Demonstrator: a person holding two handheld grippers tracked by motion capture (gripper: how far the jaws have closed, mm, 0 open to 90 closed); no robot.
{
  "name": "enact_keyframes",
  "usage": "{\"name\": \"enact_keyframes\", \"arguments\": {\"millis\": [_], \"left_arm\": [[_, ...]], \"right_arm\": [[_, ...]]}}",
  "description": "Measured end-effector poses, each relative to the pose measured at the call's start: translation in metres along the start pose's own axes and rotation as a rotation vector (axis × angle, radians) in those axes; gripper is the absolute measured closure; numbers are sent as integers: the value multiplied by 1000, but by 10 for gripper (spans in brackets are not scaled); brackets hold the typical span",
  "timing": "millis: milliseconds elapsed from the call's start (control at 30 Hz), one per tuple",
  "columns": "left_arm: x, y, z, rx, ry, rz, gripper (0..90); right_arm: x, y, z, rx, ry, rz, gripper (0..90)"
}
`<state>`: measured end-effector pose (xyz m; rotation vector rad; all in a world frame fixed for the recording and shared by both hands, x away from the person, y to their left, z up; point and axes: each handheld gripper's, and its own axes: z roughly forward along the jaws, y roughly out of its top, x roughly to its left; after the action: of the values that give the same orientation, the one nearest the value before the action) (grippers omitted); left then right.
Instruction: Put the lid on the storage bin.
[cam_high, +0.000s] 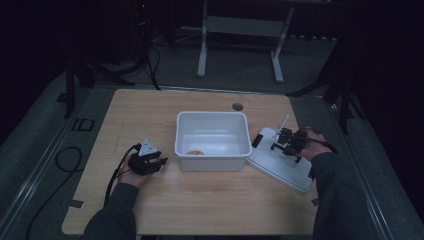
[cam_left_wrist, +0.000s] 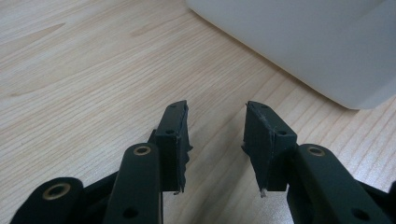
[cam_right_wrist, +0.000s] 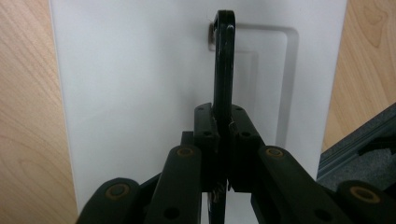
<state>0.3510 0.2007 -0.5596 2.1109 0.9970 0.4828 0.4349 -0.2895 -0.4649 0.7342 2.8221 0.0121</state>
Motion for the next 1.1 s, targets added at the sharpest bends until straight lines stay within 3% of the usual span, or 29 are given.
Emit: {"name": "enact_keyframes", "arguments": {"millis": [667, 1100], "left_arm": [[-1, 0, 1, 1, -4, 2, 599], [-1, 0, 2, 6, -7, 5, 599]], "right_arm": [[-3, -4, -23, -18, -14, -41, 844], [-7, -9, -48, -27, -29, -66, 844]]}}
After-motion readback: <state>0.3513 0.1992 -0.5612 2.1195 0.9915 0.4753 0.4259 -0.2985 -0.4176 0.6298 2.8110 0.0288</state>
